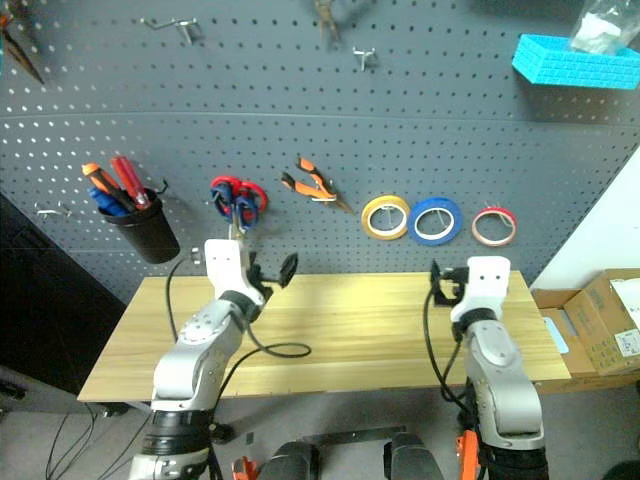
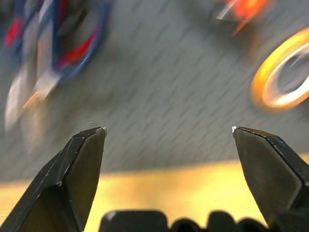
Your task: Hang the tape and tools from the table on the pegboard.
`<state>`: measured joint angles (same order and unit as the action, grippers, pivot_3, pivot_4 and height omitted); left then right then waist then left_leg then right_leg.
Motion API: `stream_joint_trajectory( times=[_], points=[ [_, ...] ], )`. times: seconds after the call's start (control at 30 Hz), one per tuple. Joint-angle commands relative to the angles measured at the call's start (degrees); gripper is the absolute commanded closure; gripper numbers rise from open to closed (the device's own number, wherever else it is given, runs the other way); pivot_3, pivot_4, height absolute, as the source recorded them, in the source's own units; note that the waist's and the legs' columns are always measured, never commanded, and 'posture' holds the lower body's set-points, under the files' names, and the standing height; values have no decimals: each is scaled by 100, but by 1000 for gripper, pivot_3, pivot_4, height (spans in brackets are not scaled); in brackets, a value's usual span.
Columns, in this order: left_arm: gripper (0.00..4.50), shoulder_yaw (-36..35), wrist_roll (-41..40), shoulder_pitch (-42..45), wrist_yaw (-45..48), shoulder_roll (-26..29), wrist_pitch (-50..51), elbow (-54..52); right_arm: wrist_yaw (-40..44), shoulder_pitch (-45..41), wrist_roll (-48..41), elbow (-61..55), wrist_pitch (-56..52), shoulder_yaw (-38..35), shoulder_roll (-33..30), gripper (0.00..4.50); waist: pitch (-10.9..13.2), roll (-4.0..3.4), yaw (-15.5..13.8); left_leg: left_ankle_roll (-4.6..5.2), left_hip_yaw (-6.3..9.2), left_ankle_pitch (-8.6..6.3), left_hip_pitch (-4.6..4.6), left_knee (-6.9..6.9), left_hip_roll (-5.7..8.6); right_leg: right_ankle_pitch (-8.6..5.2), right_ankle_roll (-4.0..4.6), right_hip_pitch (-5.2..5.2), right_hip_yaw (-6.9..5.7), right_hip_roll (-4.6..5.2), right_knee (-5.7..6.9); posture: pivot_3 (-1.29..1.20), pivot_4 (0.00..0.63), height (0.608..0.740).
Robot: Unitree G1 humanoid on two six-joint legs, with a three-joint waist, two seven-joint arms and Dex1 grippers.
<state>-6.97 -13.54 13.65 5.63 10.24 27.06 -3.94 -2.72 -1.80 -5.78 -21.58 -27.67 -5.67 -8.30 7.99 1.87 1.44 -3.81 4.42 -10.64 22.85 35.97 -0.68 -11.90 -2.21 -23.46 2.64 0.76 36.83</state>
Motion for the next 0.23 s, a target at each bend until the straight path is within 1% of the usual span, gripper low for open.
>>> stream_joint_trajectory(
  times=[0.03,0.23],
  points=[
    [24,-182,123,75,-132,85,-118,31,-36,100,112,-88,65,-37,12,0,-3,-2,23,0,0,0,0,0,0,0,0,0,0,0,1,13,49,740],
    [24,-225,179,37,-205,81,-57,-43,-27,96,103,116,208,-41,167,0,-36,-8,40,-1,0,-1,-1,0,0,0,0,1,-1,2,-6,23,41,740]
  ],
)
